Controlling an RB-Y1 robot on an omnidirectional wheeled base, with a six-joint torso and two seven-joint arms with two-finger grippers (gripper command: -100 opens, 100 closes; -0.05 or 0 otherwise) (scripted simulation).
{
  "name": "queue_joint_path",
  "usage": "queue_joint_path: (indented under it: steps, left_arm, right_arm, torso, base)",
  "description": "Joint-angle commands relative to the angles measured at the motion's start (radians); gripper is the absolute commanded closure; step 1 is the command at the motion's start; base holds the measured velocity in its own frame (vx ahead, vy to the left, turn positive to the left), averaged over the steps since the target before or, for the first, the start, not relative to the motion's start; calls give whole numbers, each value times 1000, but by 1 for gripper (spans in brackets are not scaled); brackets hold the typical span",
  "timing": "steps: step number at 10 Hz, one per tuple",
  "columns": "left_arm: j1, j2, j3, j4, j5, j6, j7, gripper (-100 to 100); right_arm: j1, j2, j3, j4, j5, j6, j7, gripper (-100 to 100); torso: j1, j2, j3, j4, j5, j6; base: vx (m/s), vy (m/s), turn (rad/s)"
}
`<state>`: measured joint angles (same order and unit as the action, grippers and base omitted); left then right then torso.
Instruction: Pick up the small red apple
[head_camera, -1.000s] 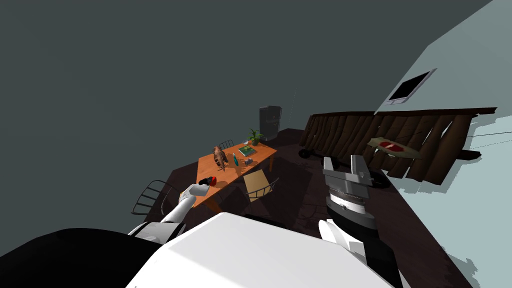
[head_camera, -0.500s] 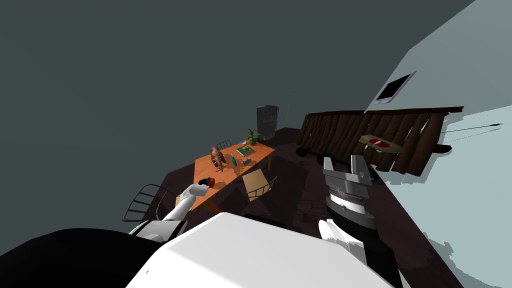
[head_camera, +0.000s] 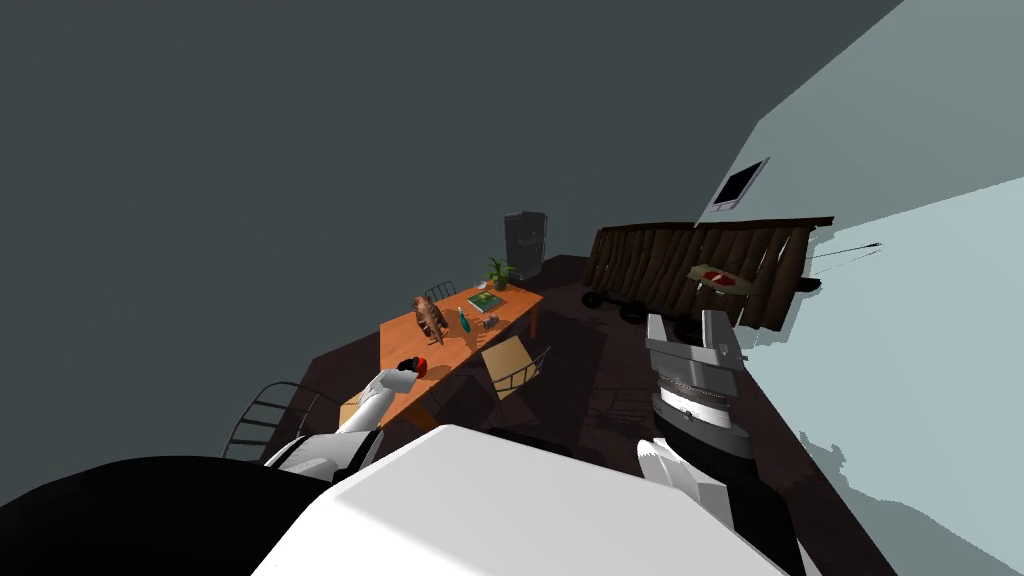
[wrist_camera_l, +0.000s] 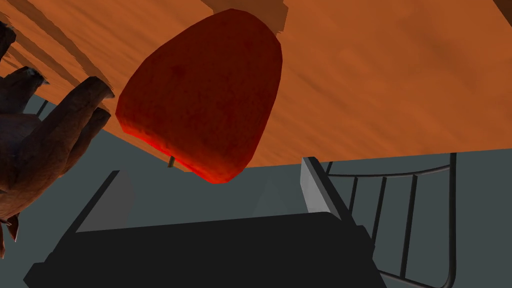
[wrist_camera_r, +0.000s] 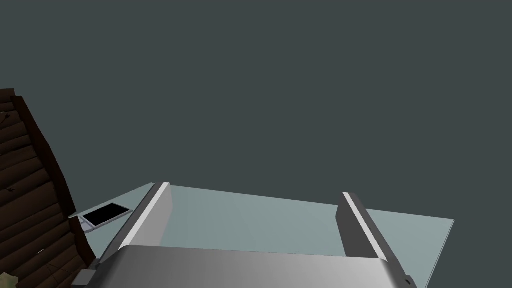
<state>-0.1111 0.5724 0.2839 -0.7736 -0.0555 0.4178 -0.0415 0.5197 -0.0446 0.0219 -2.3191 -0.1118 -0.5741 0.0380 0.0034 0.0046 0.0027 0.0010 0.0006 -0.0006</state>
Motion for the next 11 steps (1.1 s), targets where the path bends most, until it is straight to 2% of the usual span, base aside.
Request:
queue_joint_path:
  steps: [1, 2, 3, 4, 8, 9, 10, 11]
  left_arm:
    - [-13, -9, 22, 25, -33, -3, 20, -100]
    - [-22, -14, 36, 43, -53, -7, 31, -100]
    - [-16, -10, 27, 31, -39, -3, 22, -100]
    - [-17, -11, 28, 32, -42, -3, 25, 100]
    - [-18, -11, 28, 31, -41, -3, 25, 100]
    - [-18, -11, 28, 31, -41, -3, 25, 0]
    - [-4, -4, 9, 6, -13, 0, 8, 100]
    - [5, 1, -4, -12, 6, 4, -3, 100]
  right_arm:
    - [0, 0, 0, 0, 0, 0, 0, 0]
    - [0, 0, 0, 0, 0, 0, 0, 0]
    - [0, 0, 0, 0, 0, 0, 0, 0]
    - [0, 0, 0, 0, 0, 0, 0, 0]
    - [0, 0, 0, 0, 0, 0, 0, 0]
    - [0, 0, 0, 0, 0, 0, 0, 0]
    - [0, 0, 0, 0, 0, 0, 0, 0]
    - [1, 0, 0, 0, 0, 0, 0, 0]
  torso:
    - [0, 0, 0, 0, 0, 0]
    - [0, 0, 0, 0, 0, 0]
    - [-1, 0, 0, 0, 0, 0]
    - [-2, -2, -1, 0, 0, -1]
    - [0, -5, -3, -2, 1, -1]
    - [0, -5, -3, -2, 1, -1]
    - [0, -5, -3, -2, 1, -1]
    - [-1, -7, -5, -2, 0, -3]
  base:
    - [-64, 38, -138]
    - [-69, 32, -162]
    - [-31, 17, -34]
    - [-6, 3, 6]
    - [0, 0, 0]
    - [0, 0, 0]
    - [57, -19, 218]
    - [83, -47, 226]
